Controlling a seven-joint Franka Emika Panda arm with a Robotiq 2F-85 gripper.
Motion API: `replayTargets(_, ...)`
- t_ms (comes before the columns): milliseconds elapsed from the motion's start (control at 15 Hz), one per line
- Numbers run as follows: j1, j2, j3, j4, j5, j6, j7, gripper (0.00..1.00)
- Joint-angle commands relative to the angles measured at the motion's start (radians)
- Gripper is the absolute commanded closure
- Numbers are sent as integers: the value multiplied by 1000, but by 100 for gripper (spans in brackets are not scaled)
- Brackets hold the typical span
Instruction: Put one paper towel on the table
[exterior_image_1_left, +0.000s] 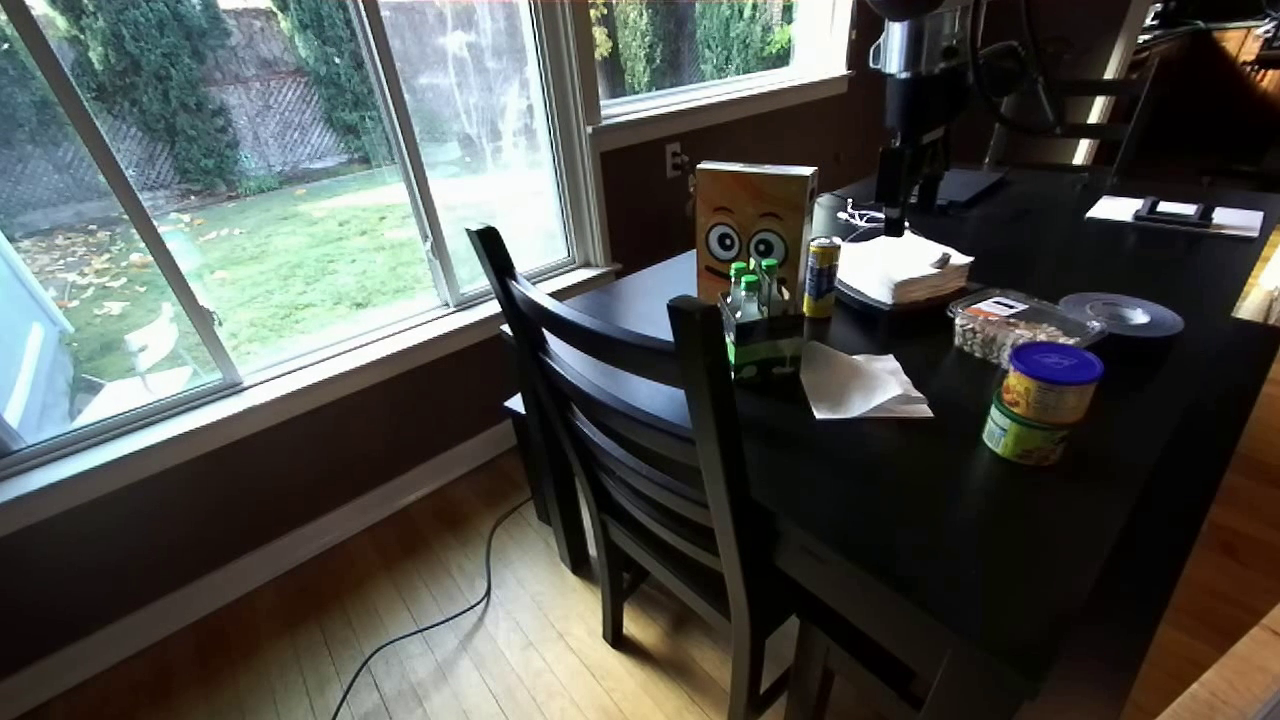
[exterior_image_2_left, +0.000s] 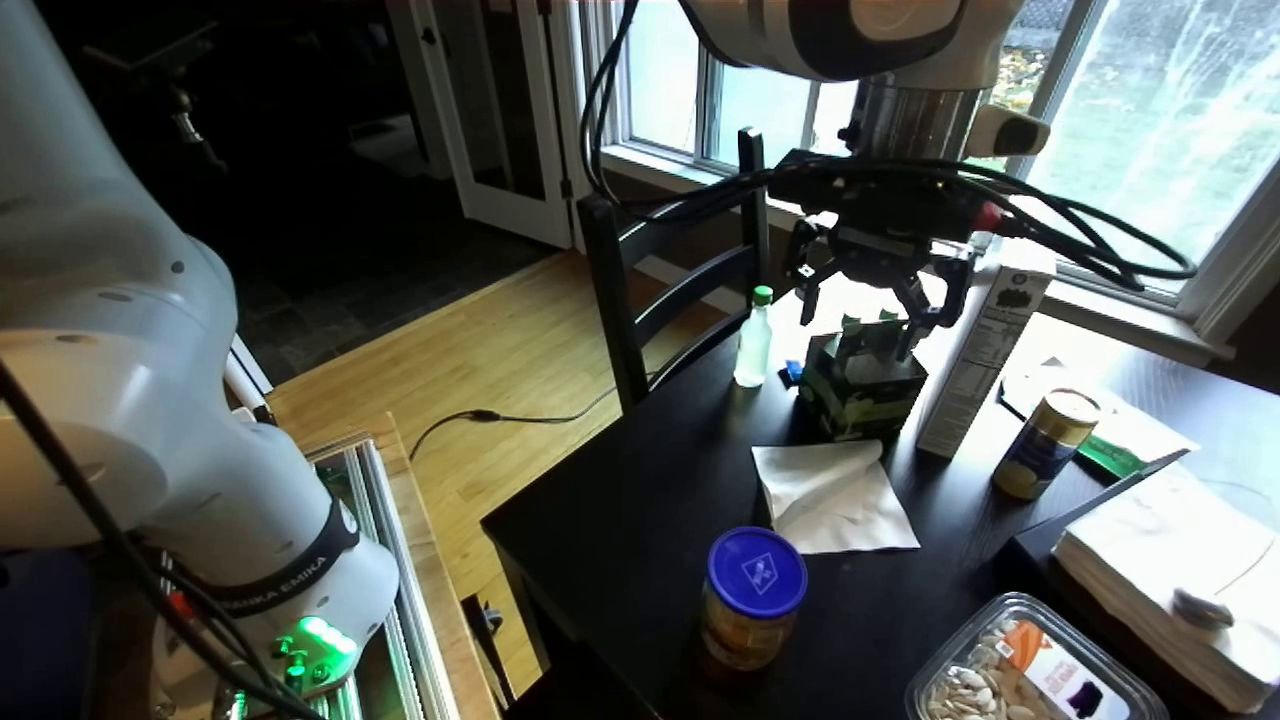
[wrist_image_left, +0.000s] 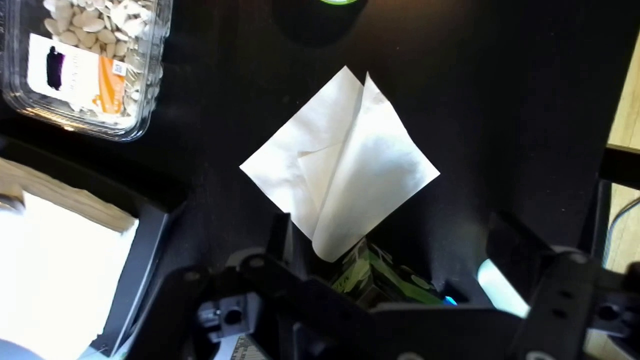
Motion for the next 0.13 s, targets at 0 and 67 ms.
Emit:
replayTargets(0, 5, -5, -1, -2, 0, -5, 0, 0)
replayTargets(67, 6, -8, 0, -6, 0, -6, 0, 0)
